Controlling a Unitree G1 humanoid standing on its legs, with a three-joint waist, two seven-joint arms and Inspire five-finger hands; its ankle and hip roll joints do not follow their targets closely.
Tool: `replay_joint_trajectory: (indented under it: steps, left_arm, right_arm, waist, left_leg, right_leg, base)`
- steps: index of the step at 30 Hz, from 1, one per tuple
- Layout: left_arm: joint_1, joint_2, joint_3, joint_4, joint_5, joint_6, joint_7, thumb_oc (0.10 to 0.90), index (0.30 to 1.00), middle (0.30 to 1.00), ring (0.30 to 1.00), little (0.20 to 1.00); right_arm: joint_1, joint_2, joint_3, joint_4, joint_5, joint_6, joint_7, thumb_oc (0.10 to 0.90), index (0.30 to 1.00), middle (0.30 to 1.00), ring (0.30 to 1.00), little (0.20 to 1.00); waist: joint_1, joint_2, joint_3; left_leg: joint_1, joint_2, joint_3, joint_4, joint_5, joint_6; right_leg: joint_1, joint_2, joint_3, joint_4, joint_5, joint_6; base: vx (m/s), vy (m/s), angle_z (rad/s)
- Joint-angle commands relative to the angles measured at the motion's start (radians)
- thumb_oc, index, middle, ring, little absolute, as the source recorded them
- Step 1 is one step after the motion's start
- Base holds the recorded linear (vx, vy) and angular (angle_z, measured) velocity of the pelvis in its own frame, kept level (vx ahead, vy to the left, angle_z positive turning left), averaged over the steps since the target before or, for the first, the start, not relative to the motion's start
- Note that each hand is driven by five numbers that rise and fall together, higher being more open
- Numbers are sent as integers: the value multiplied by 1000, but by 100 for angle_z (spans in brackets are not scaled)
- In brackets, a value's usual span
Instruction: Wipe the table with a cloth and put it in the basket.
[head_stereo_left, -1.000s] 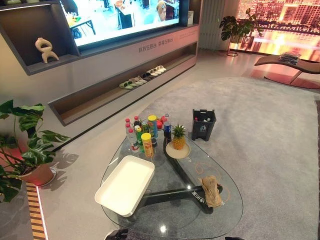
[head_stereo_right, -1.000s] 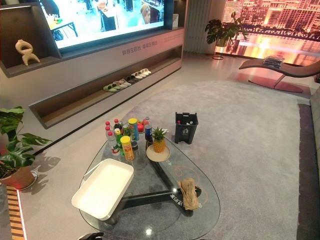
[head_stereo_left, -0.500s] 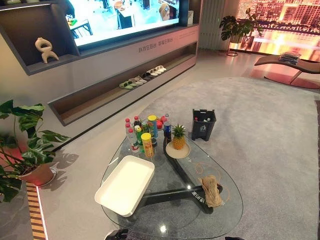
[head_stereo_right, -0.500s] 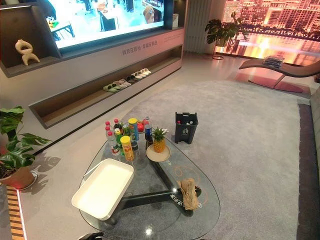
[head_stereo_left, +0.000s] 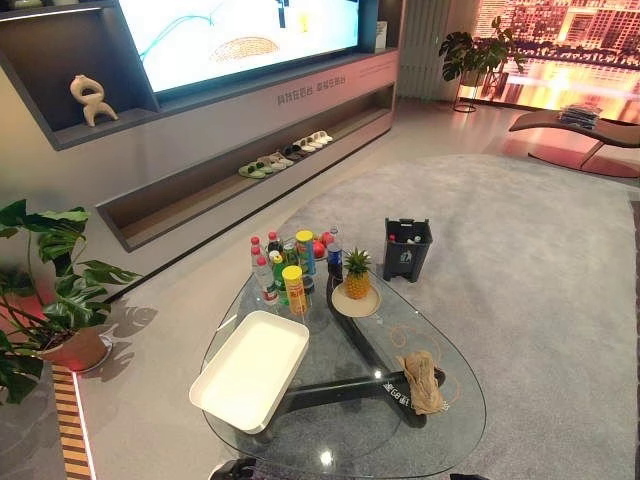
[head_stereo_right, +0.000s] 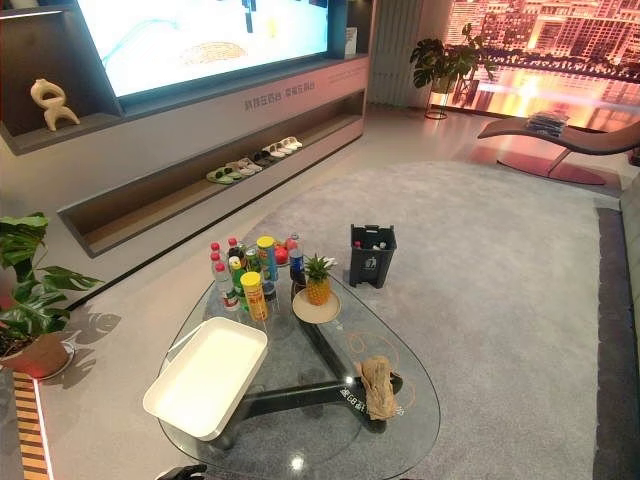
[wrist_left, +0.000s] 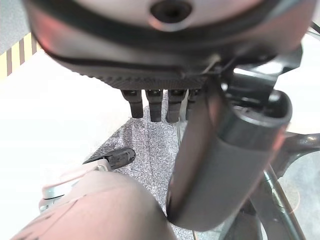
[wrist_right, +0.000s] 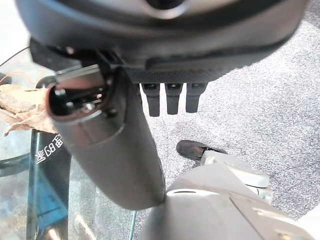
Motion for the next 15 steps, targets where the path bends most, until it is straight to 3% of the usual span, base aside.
replay_joint_trajectory:
  steps: [1, 15]
  left_arm:
    - [-73, 24, 10, 64, 26, -14, 24, 800, 900, 900, 900, 900]
    - [-68, 32, 23, 63, 10, -15, 49, 800, 900, 900, 900, 900]
  right_arm:
    - [-41, 25, 17, 60, -17, -10, 0, 800, 900, 900, 900, 900]
    - [-36, 18, 7, 62, -9, -8, -3, 800, 900, 900, 900, 900]
  waist:
    - [-10, -30, 43]
    - [-13, -28, 50]
  left_leg:
    - [25, -34, 72, 6, -39, 47]
    - [16, -36, 73, 6, -36, 46]
  right_leg:
    - [17, -54, -56, 5, 26, 23]
    - [5, -53, -50, 5, 33, 26]
  base:
    - [0, 0, 0]
    - [0, 0, 0]
